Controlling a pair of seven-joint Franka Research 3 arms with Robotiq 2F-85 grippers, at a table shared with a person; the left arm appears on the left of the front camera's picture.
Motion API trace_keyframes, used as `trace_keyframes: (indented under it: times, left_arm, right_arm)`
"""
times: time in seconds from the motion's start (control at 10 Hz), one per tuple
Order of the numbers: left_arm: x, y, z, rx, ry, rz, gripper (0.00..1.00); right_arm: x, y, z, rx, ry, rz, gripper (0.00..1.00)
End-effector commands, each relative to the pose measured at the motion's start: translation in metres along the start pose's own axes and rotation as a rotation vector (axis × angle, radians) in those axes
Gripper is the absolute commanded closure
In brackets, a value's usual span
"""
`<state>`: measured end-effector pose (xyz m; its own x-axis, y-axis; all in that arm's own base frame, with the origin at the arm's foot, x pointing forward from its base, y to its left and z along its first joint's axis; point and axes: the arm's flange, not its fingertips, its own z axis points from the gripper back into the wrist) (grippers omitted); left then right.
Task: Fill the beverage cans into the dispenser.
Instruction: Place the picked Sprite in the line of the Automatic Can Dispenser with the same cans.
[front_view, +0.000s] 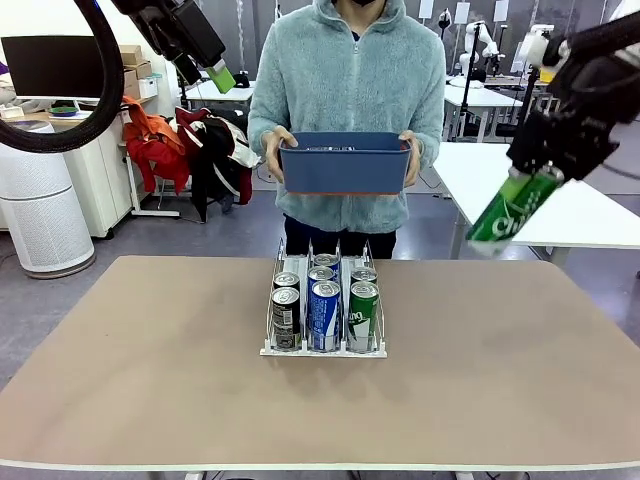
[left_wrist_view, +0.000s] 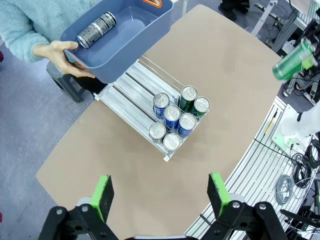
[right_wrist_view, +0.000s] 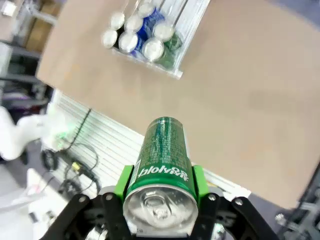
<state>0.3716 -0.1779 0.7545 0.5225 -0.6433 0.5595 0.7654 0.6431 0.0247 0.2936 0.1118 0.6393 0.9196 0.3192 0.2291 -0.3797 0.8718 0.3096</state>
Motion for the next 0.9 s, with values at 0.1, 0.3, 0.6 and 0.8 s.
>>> trace_keyframes:
  times: [0.1,0.3,0.6,0.8]
  left_arm:
    - [-0.001,0.001,0.001,-0.001,0.000,-0.001,0.00]
    - [-0.001,0.001,0.001,-0.001,0.000,-0.001,0.00]
    - [-0.001,0.001,0.001,-0.001,0.000,-0.001,0.00]
    - [-0.001,0.001,0.001,-0.001,0.000,-0.001,0.00]
  right_arm:
    - [0.005,-0.016,-0.043,0.068,0.077,0.051,0.42]
    - [0.021,-0.015,-0.088,0.040,0.143,0.065,0.42]
    - [0.016,-0.022,-0.092,0.037,0.164,0.054,0.42]
    - [0.016,-0.022,-0.092,0.037,0.164,0.054,0.42]
